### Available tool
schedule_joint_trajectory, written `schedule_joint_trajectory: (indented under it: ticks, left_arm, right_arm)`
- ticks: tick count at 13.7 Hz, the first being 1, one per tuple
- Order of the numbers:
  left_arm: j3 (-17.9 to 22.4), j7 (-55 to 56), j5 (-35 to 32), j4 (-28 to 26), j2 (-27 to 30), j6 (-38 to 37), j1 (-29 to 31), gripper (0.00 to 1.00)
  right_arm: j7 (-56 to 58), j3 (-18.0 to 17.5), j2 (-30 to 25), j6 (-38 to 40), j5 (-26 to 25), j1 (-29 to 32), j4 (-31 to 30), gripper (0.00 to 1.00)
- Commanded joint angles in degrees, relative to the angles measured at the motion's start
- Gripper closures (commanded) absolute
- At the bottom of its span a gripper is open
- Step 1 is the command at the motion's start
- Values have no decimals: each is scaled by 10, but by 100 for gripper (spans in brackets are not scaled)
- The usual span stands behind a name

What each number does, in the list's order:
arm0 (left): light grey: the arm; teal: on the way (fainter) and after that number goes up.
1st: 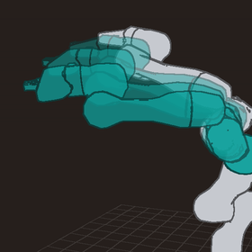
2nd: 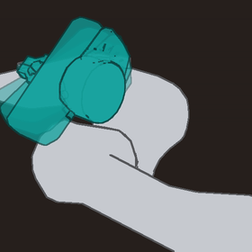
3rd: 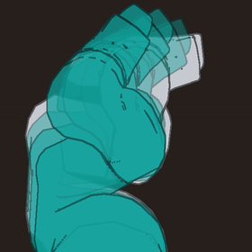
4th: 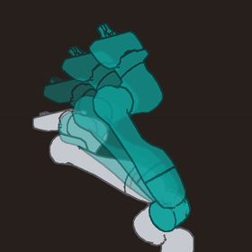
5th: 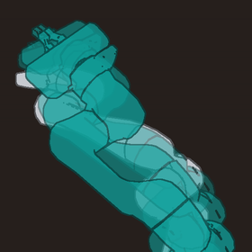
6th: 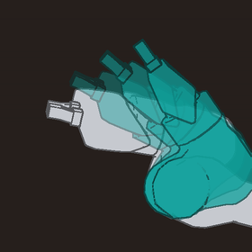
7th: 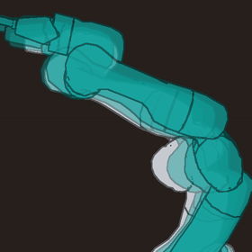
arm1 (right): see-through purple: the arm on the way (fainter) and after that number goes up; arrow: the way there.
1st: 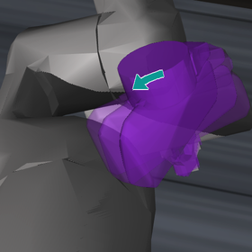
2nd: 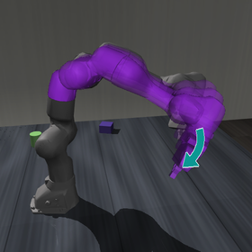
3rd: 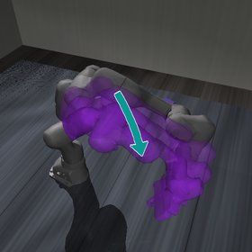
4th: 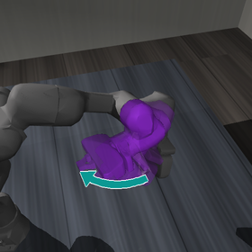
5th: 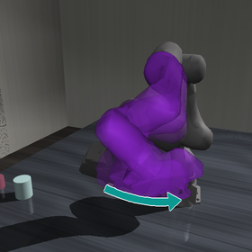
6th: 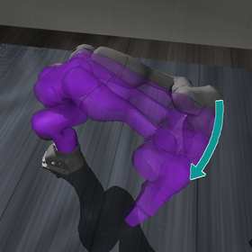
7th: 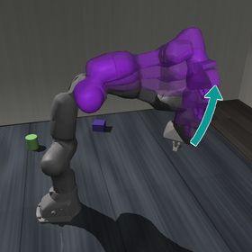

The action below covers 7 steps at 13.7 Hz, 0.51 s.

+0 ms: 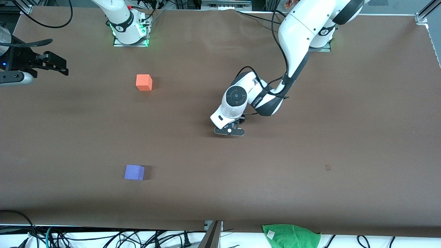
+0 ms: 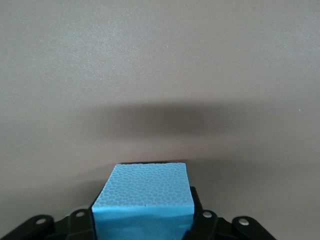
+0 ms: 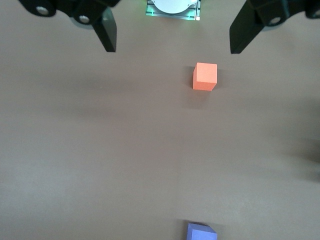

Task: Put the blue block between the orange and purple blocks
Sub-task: 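Carry the blue cube with the left gripper toward the table middle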

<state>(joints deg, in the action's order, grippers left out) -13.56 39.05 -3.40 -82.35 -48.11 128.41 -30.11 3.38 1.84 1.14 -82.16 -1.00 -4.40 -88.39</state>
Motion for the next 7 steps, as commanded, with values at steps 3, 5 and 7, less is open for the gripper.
schedule_joint_trajectory:
  ticks: [3, 5, 7]
  left_arm:
    - [8, 3, 0, 18, 19, -19, 4, 0]
    - [4, 2, 0, 18, 62, -80, 17, 0]
    - [3, 2, 1, 19, 113, -153, 22, 0]
  right_arm:
    - [13, -1, 3, 2, 6, 5, 8, 0]
    - [13, -1, 3, 2, 6, 5, 8, 0]
    - [12, -1, 4, 2, 7, 4, 8, 0]
